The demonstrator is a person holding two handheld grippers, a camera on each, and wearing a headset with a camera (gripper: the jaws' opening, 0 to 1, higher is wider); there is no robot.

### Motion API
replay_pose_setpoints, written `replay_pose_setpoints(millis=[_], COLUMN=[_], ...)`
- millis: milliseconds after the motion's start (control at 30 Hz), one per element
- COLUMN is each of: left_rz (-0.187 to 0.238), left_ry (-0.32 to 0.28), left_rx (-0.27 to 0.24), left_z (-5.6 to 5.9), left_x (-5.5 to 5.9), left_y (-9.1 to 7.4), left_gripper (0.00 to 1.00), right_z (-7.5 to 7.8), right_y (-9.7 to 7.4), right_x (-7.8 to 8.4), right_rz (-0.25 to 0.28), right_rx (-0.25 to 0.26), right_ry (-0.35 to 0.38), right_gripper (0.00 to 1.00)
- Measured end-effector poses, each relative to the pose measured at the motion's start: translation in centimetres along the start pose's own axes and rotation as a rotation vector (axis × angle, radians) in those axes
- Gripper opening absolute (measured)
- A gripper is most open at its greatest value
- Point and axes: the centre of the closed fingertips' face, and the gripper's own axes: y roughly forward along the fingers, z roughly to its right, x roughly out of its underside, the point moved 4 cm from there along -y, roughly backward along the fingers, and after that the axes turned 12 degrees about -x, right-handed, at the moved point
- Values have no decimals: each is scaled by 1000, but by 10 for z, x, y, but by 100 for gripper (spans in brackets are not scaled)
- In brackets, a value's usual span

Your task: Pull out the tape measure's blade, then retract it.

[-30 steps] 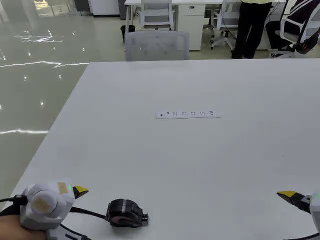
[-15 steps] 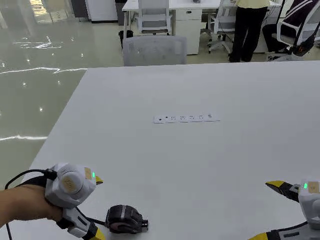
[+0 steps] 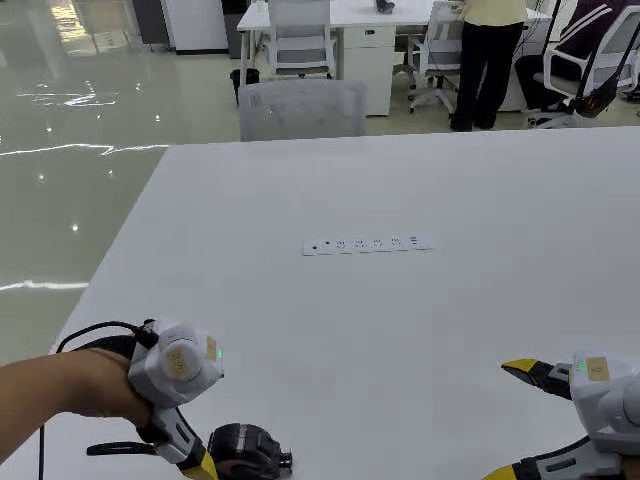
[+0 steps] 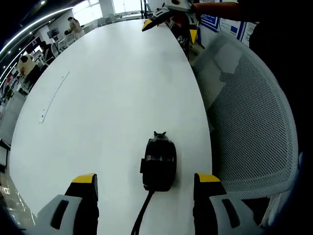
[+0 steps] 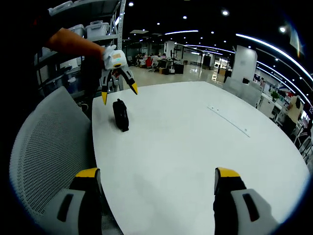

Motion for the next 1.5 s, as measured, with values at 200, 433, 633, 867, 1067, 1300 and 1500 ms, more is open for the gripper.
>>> replay_pose_setpoints(millis=[200, 433, 633, 867, 1067, 1300, 1500], left_rz=[24, 16, 20, 19, 3, -9, -19], left_ry=[-16, 4, 38, 60, 50, 85, 88], left_rx=[-7, 39, 33, 38, 64, 59, 44], left_z=[-1, 15, 17, 20, 23, 26, 26], left_x=[-8, -9, -9, -10, -9, -8, -8], left_y=[5, 15, 18, 20, 24, 29, 27], left_gripper=[67, 54, 44, 37, 30, 30, 28], right_z=[-3, -3, -3, -4, -5, -8, -11], right_y=[8, 13, 14, 17, 20, 22, 27], right_x=[-1, -7, -9, -10, -11, -12, -14], right_rz=[-1, 4, 4, 7, 10, 15, 8], right_rx=[-17, -19, -23, -27, -28, -30, -44], right_ry=[4, -1, -4, -4, -5, -5, -10], right_gripper=[97, 97, 96, 96, 96, 96, 95])
